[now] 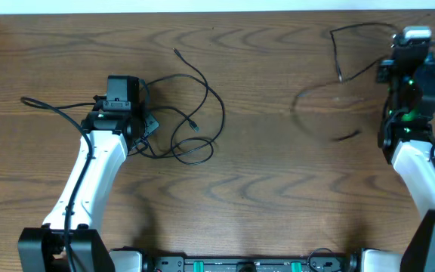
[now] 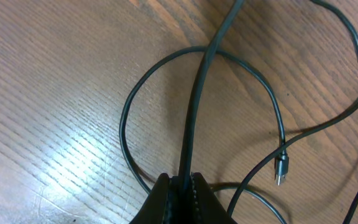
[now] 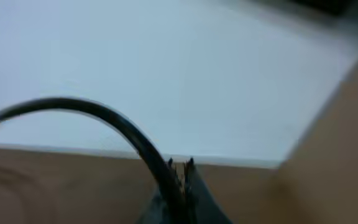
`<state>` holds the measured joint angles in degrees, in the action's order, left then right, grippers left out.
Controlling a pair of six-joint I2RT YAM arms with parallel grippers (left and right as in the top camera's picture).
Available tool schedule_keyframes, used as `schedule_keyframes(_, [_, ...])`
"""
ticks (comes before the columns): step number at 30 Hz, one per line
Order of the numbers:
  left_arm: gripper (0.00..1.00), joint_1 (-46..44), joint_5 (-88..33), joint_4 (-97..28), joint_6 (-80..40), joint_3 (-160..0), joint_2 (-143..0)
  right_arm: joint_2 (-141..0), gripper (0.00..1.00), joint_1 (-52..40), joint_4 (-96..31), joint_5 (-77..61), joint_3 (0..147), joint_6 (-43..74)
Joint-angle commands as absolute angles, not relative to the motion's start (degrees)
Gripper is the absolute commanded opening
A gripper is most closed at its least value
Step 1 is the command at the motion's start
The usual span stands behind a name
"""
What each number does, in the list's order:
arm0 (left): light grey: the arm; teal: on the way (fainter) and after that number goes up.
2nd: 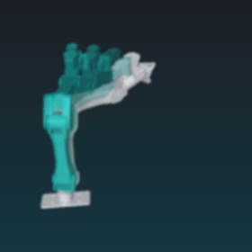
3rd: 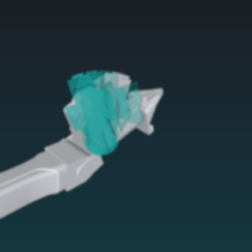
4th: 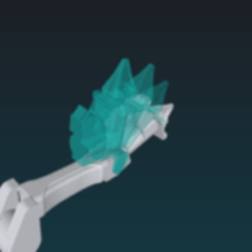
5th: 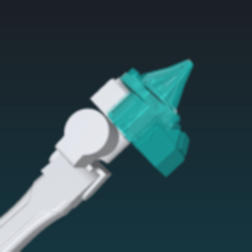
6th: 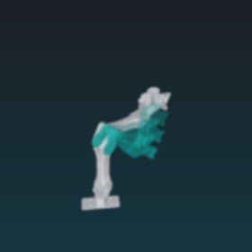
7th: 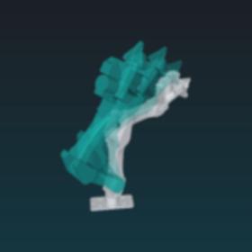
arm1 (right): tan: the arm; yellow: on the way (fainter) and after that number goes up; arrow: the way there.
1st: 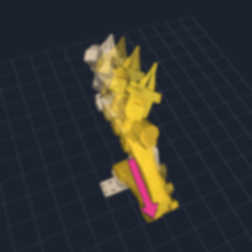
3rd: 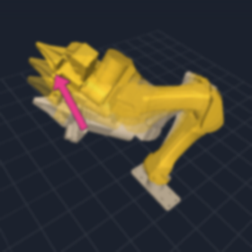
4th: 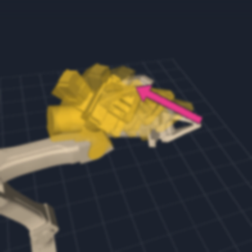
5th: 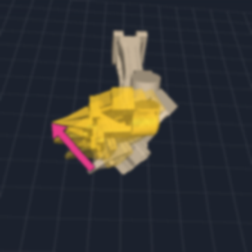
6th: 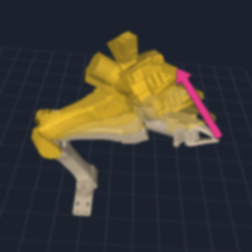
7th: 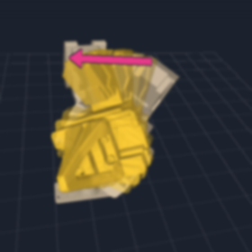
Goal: Untangle cables
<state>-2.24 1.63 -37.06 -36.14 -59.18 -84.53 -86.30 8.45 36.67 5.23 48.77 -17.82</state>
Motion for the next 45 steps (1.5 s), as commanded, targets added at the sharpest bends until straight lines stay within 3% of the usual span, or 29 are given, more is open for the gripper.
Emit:
schedule_keyframes(1, [0.07,-2.11,1.89,-37.21,-35.66,-60.12,-84.99,-90.83,0.01,11.81,41.34,15.09,53.15,-39.29])
schedule_keyframes(4, [0.07,-2.11,1.89,-37.17,-35.7,-60.12,-84.99,-95.96,0.01,15.29,41.04,15.59,61.21,-45.52])
schedule_keyframes(12, [0.07,-2.11,1.89,-37.06,-35.86,-60.12,-84.99,-108.05,0.01,17.96,31.18,17.06,81.23,-45.28])
schedule_keyframes(26, [0.08,-2.11,1.91,-37.08,-35.83,-60.12,-84.99,-114.56,0.02,17.93,6.24,13.78,82.76,-35.79])
schedule_keyframes(29, [0.08,-2.11,1.91,-37.08,-35.83,-60.12,-84.99,-114.56,0.13,17.96,4.64,13.85,82.76,-35.83])
schedule_keyframes(31, [0.08,-2.11,1.91,-37.1,-35.83,-60.12,-84.99,-114.56,0.31,17.96,4.38,14.39,82.76,-35.83])
schedule_keyframes(34, [0.07,-2.11,1.91,-37.1,-35.83,-60.12,-84.99,-114.34,0.44,17.82,3.64,14.87,82.76,-35.77])
schedule_keyframes(36, [0.07,-2.11,1.91,-37.08,-35.86,-60.12,-84.99,-113.93,0.61,17.52,2.39,14.9,82.76,-35.33])
schedule_keyframes(41, [0.07,-2.11,1.85,-37.08,-35.79,-60.12,-84.99,-111.35,0.89,16.32,-2.07,14.33,82.76,-24.82])
schedule_keyframes(45, [0.07,-2.37,1.17,-36.82,-35.81,-60.12,-84.99,-109.45,0.99,15.86,-6.98,10.9,82.76,-17.87])
